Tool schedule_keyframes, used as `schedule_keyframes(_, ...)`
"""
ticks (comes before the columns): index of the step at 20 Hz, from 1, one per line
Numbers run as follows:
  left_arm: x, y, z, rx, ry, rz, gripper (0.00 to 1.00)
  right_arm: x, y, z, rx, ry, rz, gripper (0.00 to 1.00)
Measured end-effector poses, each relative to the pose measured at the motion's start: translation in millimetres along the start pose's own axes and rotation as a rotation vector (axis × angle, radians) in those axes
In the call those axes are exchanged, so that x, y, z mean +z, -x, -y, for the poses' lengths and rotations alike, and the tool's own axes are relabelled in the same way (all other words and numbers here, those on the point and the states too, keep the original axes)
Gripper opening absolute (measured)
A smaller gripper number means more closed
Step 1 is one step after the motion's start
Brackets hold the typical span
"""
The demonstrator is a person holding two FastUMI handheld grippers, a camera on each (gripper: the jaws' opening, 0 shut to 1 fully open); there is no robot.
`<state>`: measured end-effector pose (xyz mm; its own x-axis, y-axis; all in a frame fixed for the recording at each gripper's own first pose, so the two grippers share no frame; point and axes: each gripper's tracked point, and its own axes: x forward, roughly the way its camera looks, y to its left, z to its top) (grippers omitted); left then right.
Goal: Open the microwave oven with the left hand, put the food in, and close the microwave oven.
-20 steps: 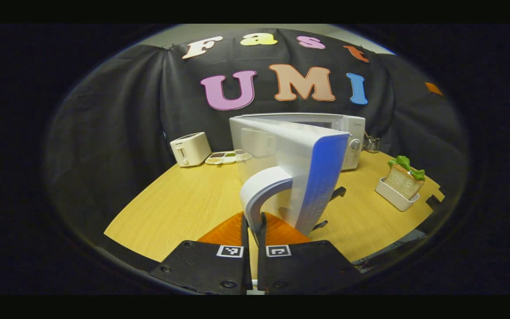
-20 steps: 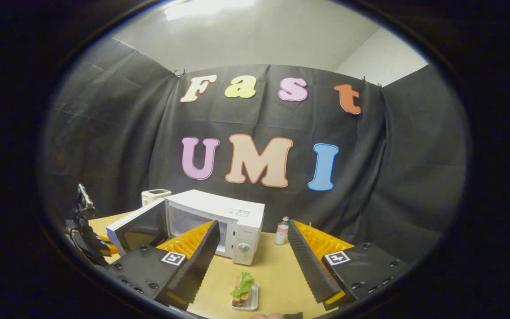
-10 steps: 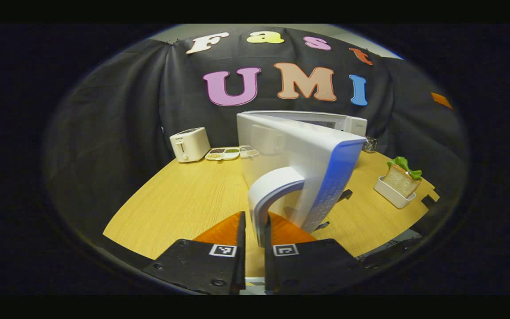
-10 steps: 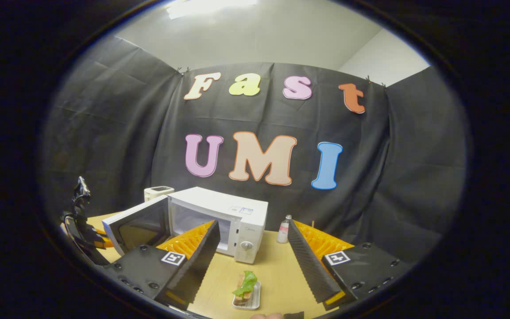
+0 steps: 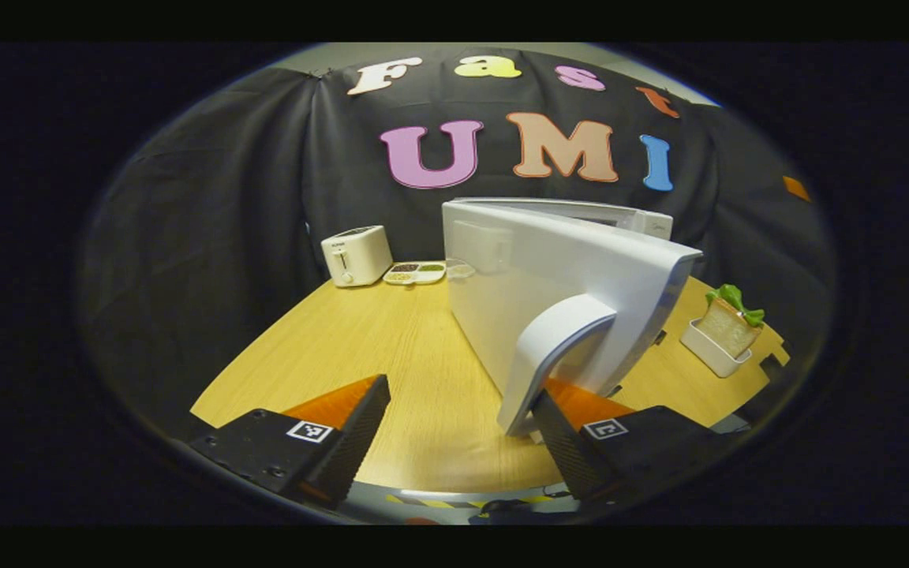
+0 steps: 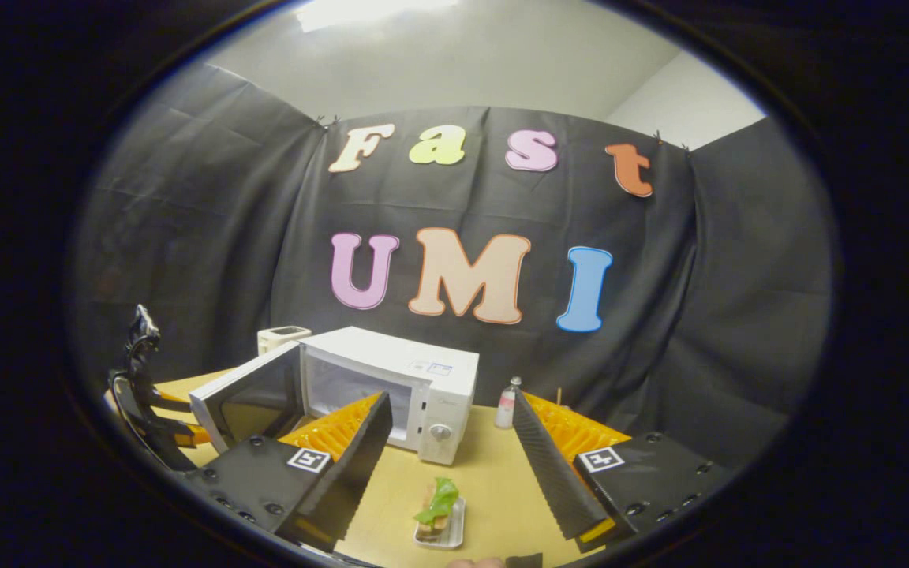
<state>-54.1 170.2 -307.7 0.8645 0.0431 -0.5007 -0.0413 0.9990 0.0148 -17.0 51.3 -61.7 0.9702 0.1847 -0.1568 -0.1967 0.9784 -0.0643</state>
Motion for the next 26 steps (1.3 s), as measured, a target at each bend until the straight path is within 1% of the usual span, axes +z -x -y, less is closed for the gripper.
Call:
schedule_keyframes(1,3,4,-1,-0.001,-0.002,0.011,0.99,-3,0,1,0.001,0.001,-0.004,0.97)
schedule_keyframes(4,13,18,-3,-0.005,0.013,0.027,0.99,-14,-2,0,0.007,0.001,-0.021,0.98)
schedule_keyframes(5,16,22,-4,-0.004,0.017,0.034,0.96,-18,-3,-1,0.009,0.001,-0.027,0.97)
schedule_keyframes(6,19,27,-4,-0.006,0.018,0.038,0.96,-23,-4,-2,0.008,0.004,-0.032,0.97)
schedule_keyframes(7,21,32,-4,-0.009,0.016,0.042,0.99,-28,-4,-3,0.011,0.003,-0.038,0.98)
schedule_keyframes(10,34,47,-11,0.010,0.009,0.069,0.99,-50,-9,-9,0.027,-0.008,-0.064,0.97)
schedule_keyframes(12,51,58,-17,0.029,0.026,0.106,0.99,-74,-12,-13,0.030,-0.006,-0.099,0.97)
schedule_keyframes(14,70,68,-21,0.035,0.066,0.138,0.98,-92,-14,-18,0.037,-0.011,-0.120,0.97)
schedule_keyframes(16,95,82,-32,0.054,0.124,0.192,1.00,-126,-19,-20,0.044,-0.012,-0.173,0.97)
schedule_keyframes(17,107,89,-38,0.066,0.152,0.220,0.98,-143,-21,-21,0.045,-0.008,-0.197,0.97)
schedule_keyframes(18,118,98,-46,0.083,0.167,0.245,0.98,-160,-22,-20,0.043,0.000,-0.226,0.98)
schedule_keyframes(20,135,111,-59,0.118,0.176,0.289,1.00,-191,-23,-18,0.036,0.017,-0.277,0.98)
schedule_keyframes(22,148,120,-66,0.135,0.182,0.314,0.96,-217,-23,-19,0.040,0.021,-0.314,0.98)
schedule_keyframes(24,155,125,-68,0.147,0.191,0.330,0.96,-235,-21,-19,0.045,0.026,-0.339,0.98)
schedule_keyframes(25,158,129,-67,0.151,0.187,0.339,0.96,-245,-21,-20,0.047,0.030,-0.349,0.98)
schedule_keyframes(26,162,131,-65,0.156,0.175,0.347,0.94,-253,-23,-22,0.051,0.032,-0.362,0.99)
